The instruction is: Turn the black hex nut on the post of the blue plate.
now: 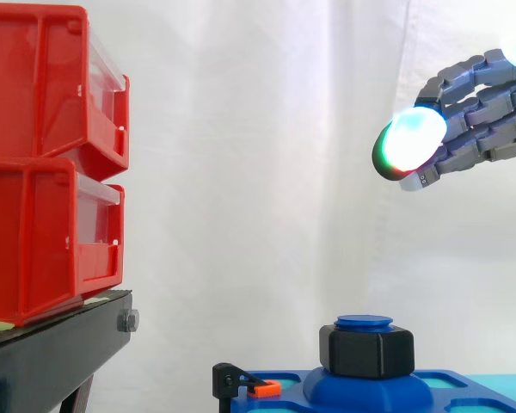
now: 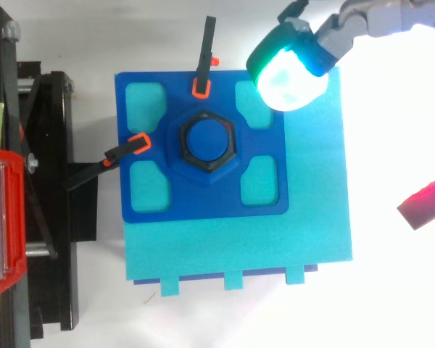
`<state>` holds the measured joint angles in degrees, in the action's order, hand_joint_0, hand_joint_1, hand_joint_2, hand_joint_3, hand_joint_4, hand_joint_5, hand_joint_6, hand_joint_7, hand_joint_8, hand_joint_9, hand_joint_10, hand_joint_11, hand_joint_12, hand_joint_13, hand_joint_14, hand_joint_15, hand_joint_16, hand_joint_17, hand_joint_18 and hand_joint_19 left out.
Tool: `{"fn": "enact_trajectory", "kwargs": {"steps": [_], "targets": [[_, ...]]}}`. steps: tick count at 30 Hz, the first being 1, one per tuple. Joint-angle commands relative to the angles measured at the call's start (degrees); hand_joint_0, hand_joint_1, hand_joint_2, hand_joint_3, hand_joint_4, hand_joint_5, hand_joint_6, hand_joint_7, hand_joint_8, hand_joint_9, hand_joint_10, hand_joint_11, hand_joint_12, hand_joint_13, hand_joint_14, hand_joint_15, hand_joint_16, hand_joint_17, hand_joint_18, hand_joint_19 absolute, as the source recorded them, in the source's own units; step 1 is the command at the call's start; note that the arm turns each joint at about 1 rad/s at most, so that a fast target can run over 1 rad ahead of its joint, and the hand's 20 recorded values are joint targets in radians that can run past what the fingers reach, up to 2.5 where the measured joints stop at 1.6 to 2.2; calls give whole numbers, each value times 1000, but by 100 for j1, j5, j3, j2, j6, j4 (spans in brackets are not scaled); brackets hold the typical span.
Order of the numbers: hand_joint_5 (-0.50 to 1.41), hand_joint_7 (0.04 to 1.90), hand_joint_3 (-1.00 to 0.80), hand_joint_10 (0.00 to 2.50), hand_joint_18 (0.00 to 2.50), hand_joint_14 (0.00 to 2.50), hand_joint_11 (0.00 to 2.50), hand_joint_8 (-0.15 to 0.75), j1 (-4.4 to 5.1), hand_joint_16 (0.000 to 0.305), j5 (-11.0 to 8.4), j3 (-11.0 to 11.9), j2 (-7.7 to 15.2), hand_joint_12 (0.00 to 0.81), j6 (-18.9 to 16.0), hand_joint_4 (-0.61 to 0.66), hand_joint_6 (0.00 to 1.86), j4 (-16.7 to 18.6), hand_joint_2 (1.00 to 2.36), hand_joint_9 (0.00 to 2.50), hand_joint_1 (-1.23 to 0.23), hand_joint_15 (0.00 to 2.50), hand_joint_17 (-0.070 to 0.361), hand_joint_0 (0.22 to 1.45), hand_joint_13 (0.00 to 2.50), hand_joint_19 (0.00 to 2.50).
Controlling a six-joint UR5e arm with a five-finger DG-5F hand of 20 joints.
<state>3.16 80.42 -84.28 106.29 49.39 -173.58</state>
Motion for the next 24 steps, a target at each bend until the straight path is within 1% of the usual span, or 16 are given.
{"fn": "enact_trajectory", "kwargs": {"steps": [1, 2, 6, 9, 12, 15, 18, 21, 24], "targets": [[-263, 679, -500, 0, 0, 0, 0, 183, 0, 64, 0, -1, 6, 379, 0, 37, 501, 0, 1000, 0, -416, 0, 143, 403, 0, 44], [-265, 713, -500, 0, 0, 0, 0, 182, 0, 63, 0, -1, -3, 378, 0, 38, 502, 0, 1000, 0, -417, 0, 142, 404, 0, 32], [-264, 658, -500, 0, 0, 0, 0, 180, 9, 63, 0, 8, 6, 380, 0, 34, 501, 0, 1000, 0, -425, 0, 142, 406, 0, 28], [-266, 699, -500, 0, 0, 0, 0, 179, 9, 63, 0, -1, 6, 376, 0, 33, 501, 0, 1000, 0, -426, 0, 141, 408, 0, 36], [-265, 652, -500, 0, 0, 0, 0, 180, 9, 62, 0, -1, -3, 377, 0, 29, 501, 0, 1000, 0, -426, 0, 141, 410, 0, 25], [-268, 698, -500, 0, 0, 0, 0, 177, 9, 62, 0, -1, 6, 374, 0, 26, 502, 0, 1000, 0, -428, 0, 139, 412, 0, 25], [-265, 652, -500, 0, 0, 0, 0, 177, 9, 62, 0, 8, 6, 375, 0, 19, 501, 0, 1000, 0, -428, 0, 139, 412, 0, 28], [-269, 700, -500, 0, 0, 0, 0, 174, 9, 62, 0, 8, 6, 373, 0, 21, 502, 0, 1000, 0, -429, 0, 139, 413, 0, 26], [-268, 653, -500, 0, 0, 0, 0, 175, 9, 62, 0, -1, 6, 372, 0, 17, 501, 0, 1000, 0, -429, 0, 140, 414, 0, 20]]}}
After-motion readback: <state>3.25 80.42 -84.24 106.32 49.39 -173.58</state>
